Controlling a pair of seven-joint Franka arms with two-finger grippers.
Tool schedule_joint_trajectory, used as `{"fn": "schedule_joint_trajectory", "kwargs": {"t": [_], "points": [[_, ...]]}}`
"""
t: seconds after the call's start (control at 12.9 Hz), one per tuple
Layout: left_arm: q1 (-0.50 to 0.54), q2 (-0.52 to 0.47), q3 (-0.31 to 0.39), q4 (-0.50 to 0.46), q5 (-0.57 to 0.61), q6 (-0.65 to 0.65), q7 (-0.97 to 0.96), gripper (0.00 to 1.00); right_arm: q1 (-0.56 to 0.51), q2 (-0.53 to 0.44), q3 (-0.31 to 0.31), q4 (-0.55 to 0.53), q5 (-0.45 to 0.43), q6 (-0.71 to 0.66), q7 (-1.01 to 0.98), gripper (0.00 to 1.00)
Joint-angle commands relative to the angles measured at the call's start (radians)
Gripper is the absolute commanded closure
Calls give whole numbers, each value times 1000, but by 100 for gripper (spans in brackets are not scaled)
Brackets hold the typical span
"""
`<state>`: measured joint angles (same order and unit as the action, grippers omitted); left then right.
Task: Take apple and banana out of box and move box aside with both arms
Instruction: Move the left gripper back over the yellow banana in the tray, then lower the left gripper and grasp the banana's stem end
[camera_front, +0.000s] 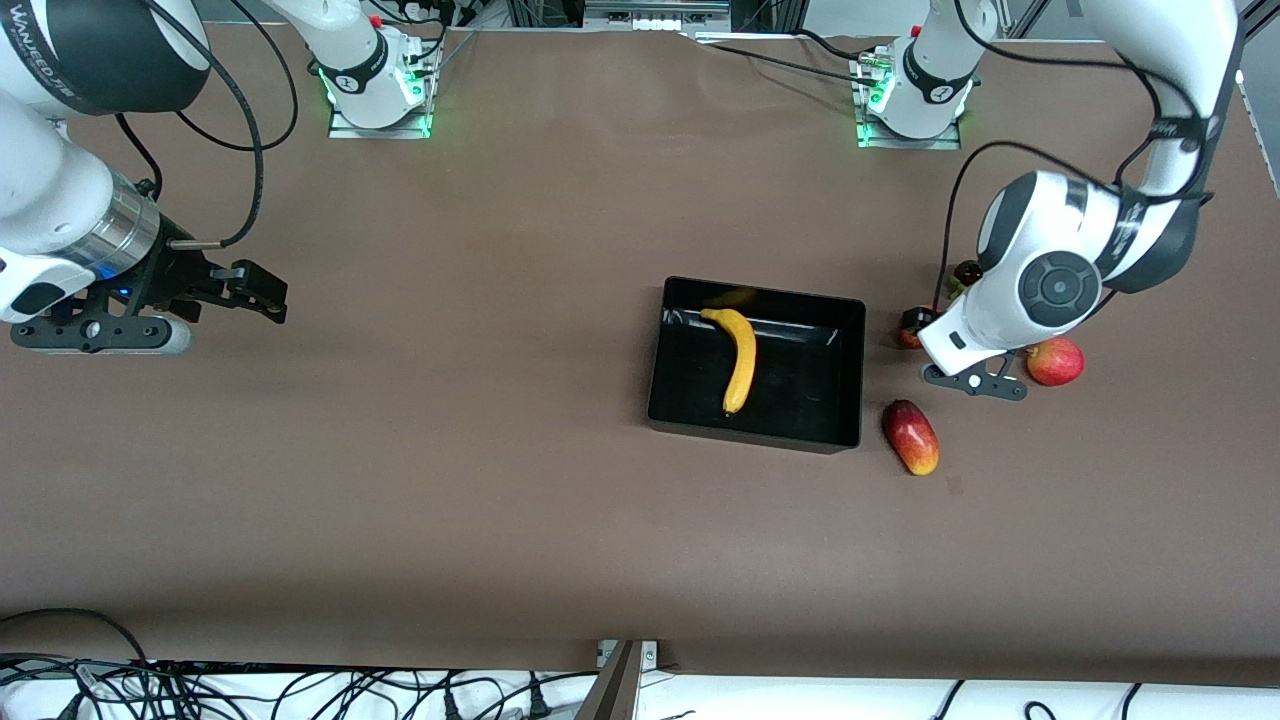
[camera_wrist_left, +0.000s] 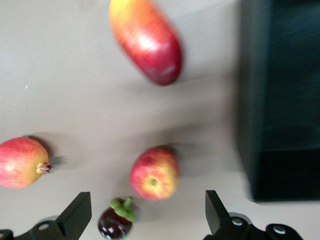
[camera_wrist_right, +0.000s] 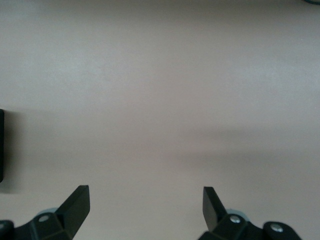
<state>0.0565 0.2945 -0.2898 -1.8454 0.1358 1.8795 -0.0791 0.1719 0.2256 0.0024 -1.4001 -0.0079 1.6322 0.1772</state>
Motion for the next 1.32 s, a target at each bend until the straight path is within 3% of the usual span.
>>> {"fn": "schedule_joint_trajectory", "kwargs": {"t": [0.0, 0.23, 0.47, 0.7, 0.93, 1.24], "points": [[-12, 28, -43, 136, -97, -85, 10, 0, -8, -8, 4, 0, 5, 3, -18, 0], [-87, 76, -107, 178, -107, -41, -77, 0, -8, -8, 2, -2, 5, 3, -18, 0], [-202, 170, -104, 210, -88, 103, -269, 0, -8, -6, 2, -2, 5, 2, -18, 0], [-240, 290, -104, 199, -39, 275, -323, 0, -8, -6, 2, -2, 5, 2, -18, 0], [-273, 392, -104, 199, 22, 338, -376, 0, -8, -6, 2, -2, 5, 2, -18, 0], [-320, 453, -89, 184, 25, 431, -459, 0, -8, -6, 2, -2, 5, 2, -16, 0]]}}
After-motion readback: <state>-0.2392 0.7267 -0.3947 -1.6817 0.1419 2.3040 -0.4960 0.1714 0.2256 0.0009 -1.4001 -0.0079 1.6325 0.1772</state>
